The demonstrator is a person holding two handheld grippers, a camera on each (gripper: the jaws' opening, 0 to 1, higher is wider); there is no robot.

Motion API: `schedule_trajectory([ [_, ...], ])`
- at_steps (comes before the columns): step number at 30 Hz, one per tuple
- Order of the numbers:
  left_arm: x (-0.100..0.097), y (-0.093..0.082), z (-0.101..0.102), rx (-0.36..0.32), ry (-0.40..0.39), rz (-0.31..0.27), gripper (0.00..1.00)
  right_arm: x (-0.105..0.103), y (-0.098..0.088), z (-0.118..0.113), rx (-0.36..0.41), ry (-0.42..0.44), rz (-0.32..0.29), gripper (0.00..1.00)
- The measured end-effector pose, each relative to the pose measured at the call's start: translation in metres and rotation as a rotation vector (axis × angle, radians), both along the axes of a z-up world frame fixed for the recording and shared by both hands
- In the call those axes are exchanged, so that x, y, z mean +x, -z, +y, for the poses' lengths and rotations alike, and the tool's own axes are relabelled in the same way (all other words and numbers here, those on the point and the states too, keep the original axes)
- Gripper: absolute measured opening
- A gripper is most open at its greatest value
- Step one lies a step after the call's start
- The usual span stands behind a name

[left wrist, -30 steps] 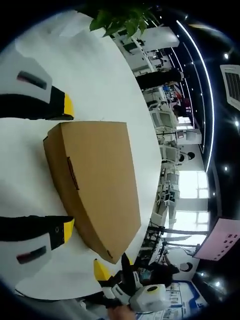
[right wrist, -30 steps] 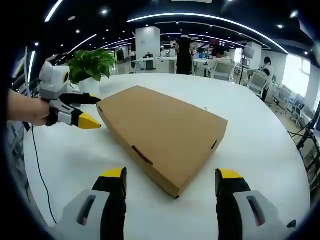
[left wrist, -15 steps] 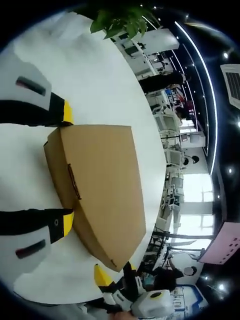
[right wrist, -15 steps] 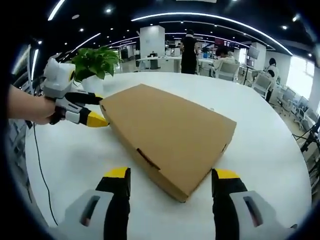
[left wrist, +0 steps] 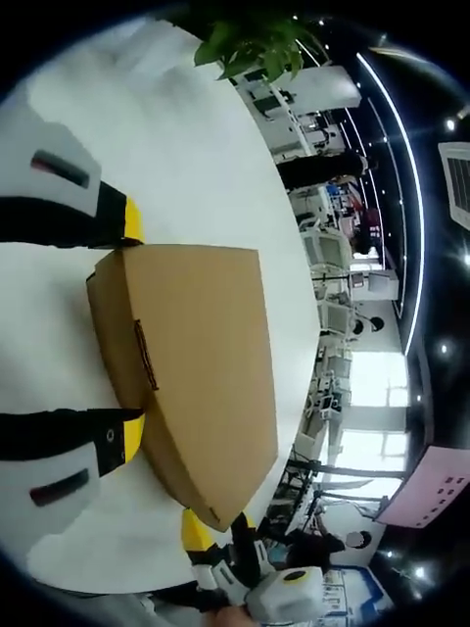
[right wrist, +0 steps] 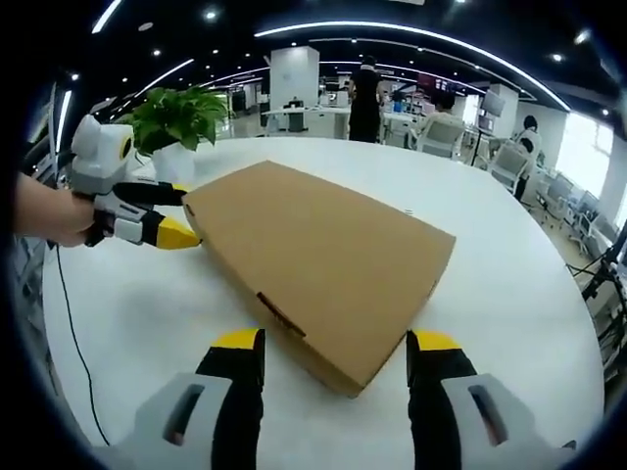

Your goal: Operate the shoe box by opening the lid, removing the specified soft item, and placing it in the target area until the item is outside and the box remains undamaged.

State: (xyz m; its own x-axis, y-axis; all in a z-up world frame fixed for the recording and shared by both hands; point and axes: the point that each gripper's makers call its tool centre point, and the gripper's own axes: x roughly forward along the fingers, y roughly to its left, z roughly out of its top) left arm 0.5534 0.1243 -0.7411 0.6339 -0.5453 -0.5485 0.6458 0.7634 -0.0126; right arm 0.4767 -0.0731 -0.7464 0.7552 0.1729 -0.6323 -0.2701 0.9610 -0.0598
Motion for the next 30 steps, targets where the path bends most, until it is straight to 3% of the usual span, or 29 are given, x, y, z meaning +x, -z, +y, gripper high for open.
schedule_trajectory([
  [2, -0.001, 0.000, 0.000, 0.001, -0.004, 0.000, 0.65, 0.000, 0.001, -0.004, -0.033, -0.005, -0.003, 0.52],
  [9, -0.003, 0.000, -0.001, 0.002, -0.025, 0.009, 0.65, 0.003, 0.001, -0.005, -0.029, -0.018, 0.043, 0.52],
  [30, -0.026, 0.001, 0.009, -0.030, -0.124, -0.001, 0.64, -0.005, 0.003, -0.002, -0.023, -0.061, 0.062, 0.51],
])
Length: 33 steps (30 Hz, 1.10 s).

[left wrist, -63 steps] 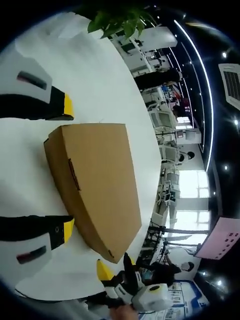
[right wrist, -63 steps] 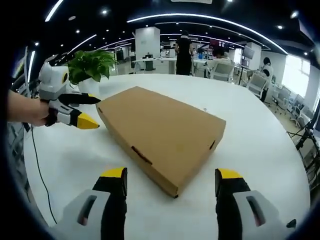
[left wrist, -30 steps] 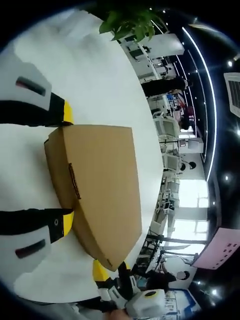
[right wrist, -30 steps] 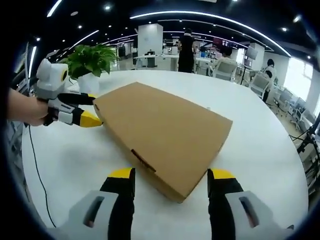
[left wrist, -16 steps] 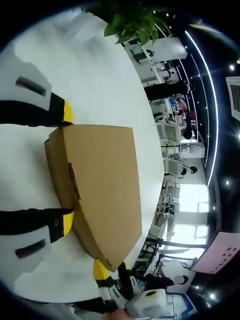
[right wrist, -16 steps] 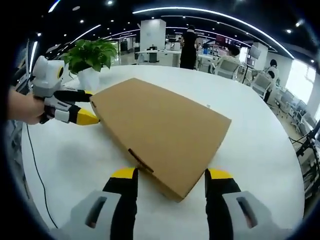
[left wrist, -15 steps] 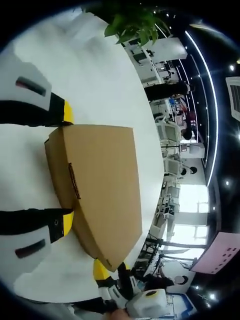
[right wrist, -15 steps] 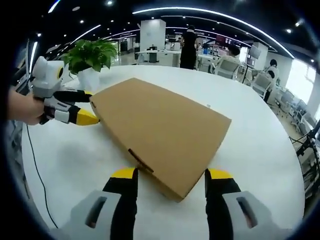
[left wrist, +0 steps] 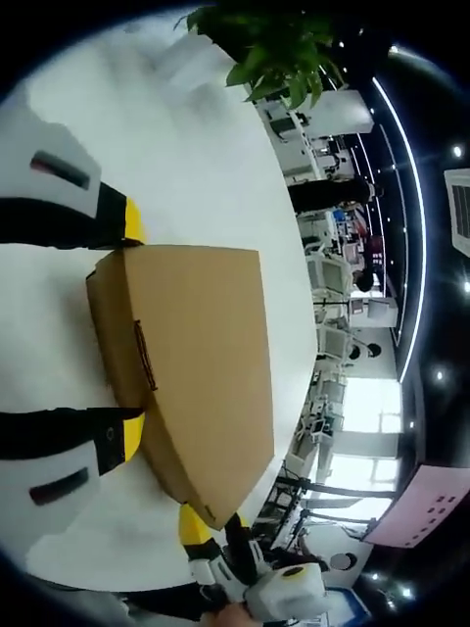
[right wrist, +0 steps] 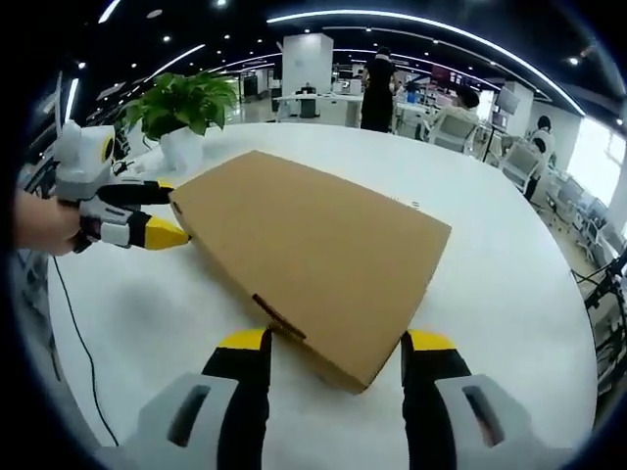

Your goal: Operate the shoe box by opening the lid, removing the specified soft item, and placing it in the target area until the item is outside and the box remains undamaged.

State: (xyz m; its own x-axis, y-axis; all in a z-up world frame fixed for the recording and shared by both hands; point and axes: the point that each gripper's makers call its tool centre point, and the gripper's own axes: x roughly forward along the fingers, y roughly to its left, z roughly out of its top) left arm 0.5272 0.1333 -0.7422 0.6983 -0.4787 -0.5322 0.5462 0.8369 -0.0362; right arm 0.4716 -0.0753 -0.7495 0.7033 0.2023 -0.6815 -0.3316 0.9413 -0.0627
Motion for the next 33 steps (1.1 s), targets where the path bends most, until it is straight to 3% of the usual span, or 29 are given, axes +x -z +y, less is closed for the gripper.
schedule_trajectory([
  [33, -0.056, 0.001, 0.014, -0.001, -0.106, 0.028, 0.63, -0.035, 0.000, 0.009, -0.030, -0.092, 0.041, 0.51],
])
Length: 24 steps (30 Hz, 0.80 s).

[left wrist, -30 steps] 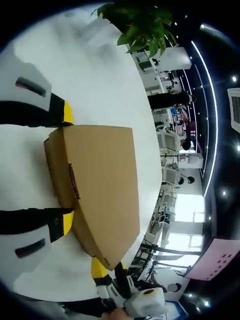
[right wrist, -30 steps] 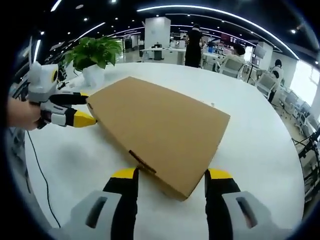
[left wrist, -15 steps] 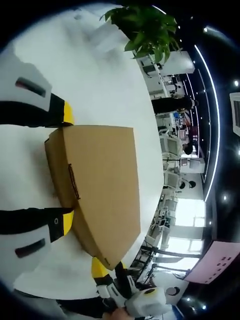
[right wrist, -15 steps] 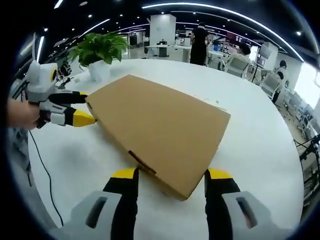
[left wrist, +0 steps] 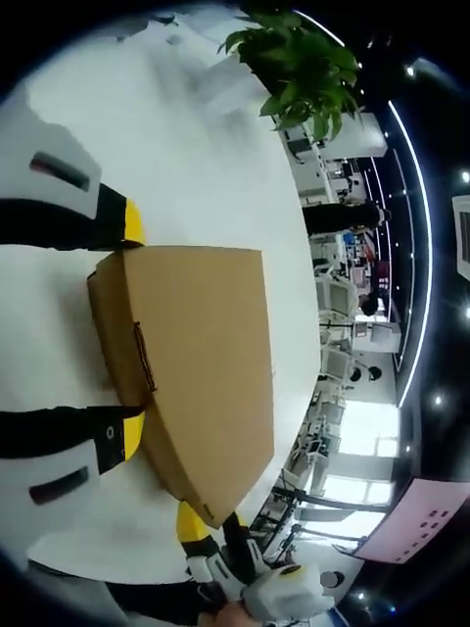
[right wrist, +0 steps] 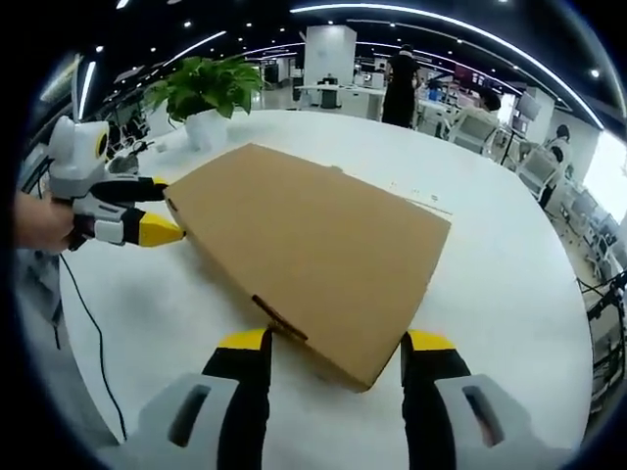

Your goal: Operate the shoe box by opening the lid, removing the specified soft item, and placing it in the target area until the item is outside and the box remains undamaged.

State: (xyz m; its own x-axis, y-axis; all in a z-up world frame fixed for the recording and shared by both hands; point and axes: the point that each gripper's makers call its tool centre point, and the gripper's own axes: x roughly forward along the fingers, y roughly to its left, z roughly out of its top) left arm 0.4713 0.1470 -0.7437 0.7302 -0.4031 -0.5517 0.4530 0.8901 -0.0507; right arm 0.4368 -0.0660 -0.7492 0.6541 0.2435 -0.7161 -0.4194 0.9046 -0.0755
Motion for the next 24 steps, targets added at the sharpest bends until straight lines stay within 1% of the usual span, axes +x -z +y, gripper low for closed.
schedule_trajectory([
  [3, -0.004, 0.000, 0.001, -0.001, -0.002, 0.000, 0.63, -0.003, 0.001, 0.000, -0.022, -0.014, 0.001, 0.50],
  [9, -0.013, 0.000, 0.004, -0.005, -0.019, -0.001, 0.63, -0.006, 0.002, 0.001, -0.028, -0.025, 0.007, 0.50],
  [14, -0.018, 0.000, 0.005, -0.004, -0.033, 0.003, 0.62, -0.010, 0.002, 0.003, -0.029, -0.033, 0.008, 0.51],
  [19, -0.026, 0.000, 0.007, -0.005, -0.050, 0.003, 0.61, -0.011, 0.002, 0.005, -0.010, -0.012, 0.008, 0.53],
  [24, -0.031, 0.000, 0.008, -0.006, -0.063, 0.000, 0.61, -0.015, 0.002, 0.006, -0.016, -0.026, 0.016, 0.53],
])
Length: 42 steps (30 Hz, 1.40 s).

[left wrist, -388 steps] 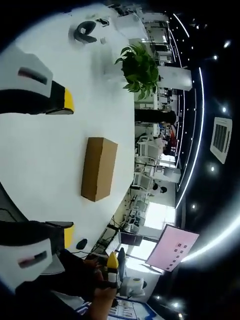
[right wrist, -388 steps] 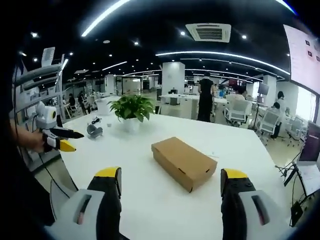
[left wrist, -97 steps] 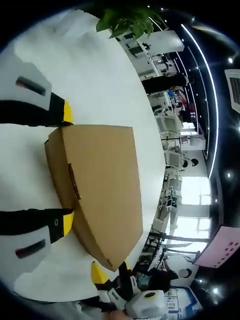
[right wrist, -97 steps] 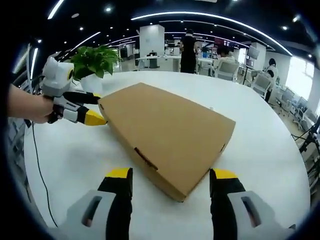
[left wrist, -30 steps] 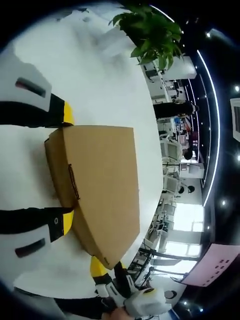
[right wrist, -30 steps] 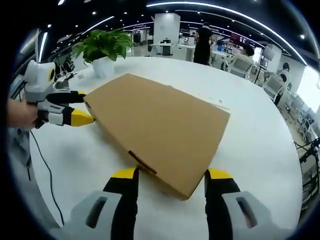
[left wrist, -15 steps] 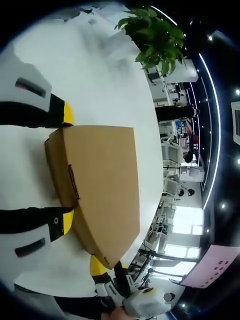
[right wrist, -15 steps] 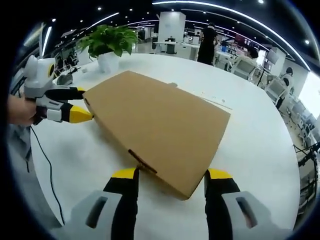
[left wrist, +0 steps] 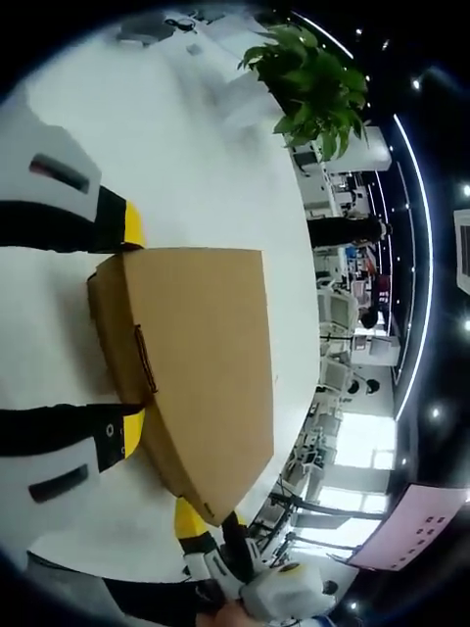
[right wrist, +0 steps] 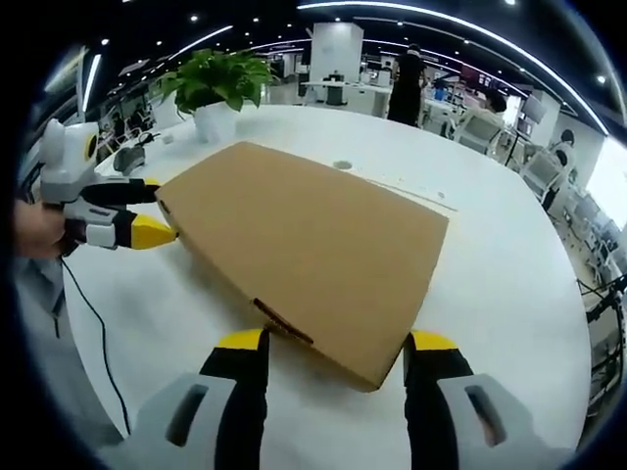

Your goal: Operate the shoe box by opening the lid, removing the specified soft item, and placing it in the target area until the item is outside and the box remains undamaged.

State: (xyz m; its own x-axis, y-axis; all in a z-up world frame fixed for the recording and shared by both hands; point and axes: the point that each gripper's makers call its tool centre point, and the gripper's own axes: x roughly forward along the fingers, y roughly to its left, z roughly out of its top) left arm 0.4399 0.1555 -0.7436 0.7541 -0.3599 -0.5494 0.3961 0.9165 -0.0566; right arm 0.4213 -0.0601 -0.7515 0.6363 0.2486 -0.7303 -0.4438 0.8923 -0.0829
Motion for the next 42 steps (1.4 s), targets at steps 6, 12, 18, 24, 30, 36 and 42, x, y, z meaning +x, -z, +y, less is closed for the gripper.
schedule_trajectory([
  [6, -0.011, -0.001, 0.001, -0.001, -0.014, 0.007, 0.61, -0.007, 0.000, 0.001, -0.002, -0.012, 0.003, 0.53],
  [12, -0.022, -0.001, 0.002, -0.004, -0.032, 0.008, 0.61, -0.015, 0.000, 0.002, -0.005, -0.031, 0.014, 0.53],
  [18, -0.034, -0.001, 0.003, -0.011, -0.059, 0.005, 0.61, -0.021, 0.001, 0.003, -0.013, -0.044, 0.012, 0.54],
  [24, -0.045, -0.001, 0.005, -0.014, -0.083, 0.009, 0.60, -0.026, 0.001, 0.005, -0.016, -0.055, 0.018, 0.55],
  [30, -0.055, -0.001, 0.007, -0.016, -0.103, 0.015, 0.60, -0.032, 0.001, 0.006, -0.015, -0.074, 0.016, 0.55],
  [36, -0.066, -0.001, 0.007, -0.017, -0.125, 0.019, 0.60, -0.038, 0.000, 0.009, 0.018, -0.072, 0.012, 0.58],
  [42, -0.077, 0.001, 0.009, -0.009, -0.165, 0.046, 0.58, -0.043, 0.001, 0.010, 0.018, -0.089, 0.014, 0.58],
])
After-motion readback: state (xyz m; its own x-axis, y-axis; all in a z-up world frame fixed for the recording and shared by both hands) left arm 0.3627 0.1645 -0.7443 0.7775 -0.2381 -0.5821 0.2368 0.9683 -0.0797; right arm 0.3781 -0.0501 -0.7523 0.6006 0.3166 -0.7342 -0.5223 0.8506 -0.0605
